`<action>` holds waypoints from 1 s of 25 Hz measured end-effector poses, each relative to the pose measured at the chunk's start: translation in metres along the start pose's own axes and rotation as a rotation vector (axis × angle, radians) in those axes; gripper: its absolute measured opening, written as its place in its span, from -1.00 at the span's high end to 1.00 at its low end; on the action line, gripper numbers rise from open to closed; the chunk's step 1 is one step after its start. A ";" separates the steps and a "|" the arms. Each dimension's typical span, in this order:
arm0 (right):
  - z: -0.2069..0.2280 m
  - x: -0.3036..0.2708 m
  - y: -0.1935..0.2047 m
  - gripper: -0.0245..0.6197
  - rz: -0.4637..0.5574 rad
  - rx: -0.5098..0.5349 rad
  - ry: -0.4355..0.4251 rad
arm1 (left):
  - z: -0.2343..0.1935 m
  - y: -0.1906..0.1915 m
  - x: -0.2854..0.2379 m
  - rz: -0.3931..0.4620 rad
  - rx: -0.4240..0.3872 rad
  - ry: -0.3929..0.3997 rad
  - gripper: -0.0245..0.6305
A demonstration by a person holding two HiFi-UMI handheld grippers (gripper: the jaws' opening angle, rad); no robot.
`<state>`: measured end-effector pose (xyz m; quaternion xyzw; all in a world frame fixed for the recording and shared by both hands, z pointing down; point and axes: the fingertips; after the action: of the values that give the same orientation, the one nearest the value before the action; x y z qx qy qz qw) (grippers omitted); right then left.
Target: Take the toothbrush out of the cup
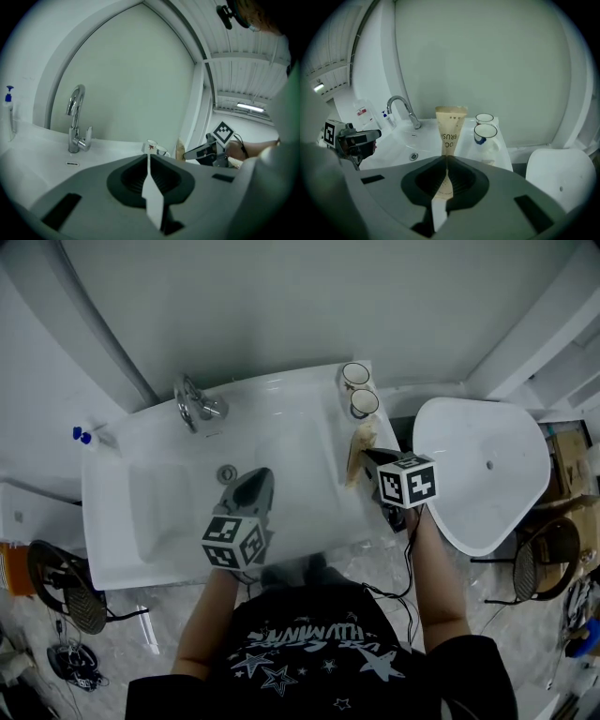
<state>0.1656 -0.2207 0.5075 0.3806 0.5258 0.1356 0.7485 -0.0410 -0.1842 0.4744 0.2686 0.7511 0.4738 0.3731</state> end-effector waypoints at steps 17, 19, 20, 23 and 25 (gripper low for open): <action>0.031 -0.061 0.051 0.85 -0.119 -0.177 0.050 | 0.000 0.007 0.002 -0.016 0.003 -0.051 0.84; 0.033 -0.068 0.056 0.85 -0.129 -0.194 0.050 | 0.002 0.009 0.000 -0.018 0.004 -0.060 0.84; 0.034 -0.071 0.059 0.85 -0.136 -0.195 0.054 | 0.003 0.009 0.000 -0.018 0.005 -0.064 0.84; 0.037 -0.077 0.065 0.85 -0.153 -0.187 0.075 | 0.007 0.011 -0.003 -0.018 0.008 -0.076 0.84; 0.039 -0.080 0.068 0.85 -0.162 -0.187 0.085 | 0.008 0.013 -0.005 -0.023 0.008 -0.085 0.84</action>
<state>0.1812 -0.2398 0.6169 0.2592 0.5711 0.1392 0.7663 -0.0309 -0.1780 0.4856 0.2815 0.7396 0.4545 0.4090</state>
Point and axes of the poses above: the fingertips, and each gripper's own axes: x backward along the fingers, z to its right, y out of its underside, and after that the axes turned 2 degrees about -z, right-handed
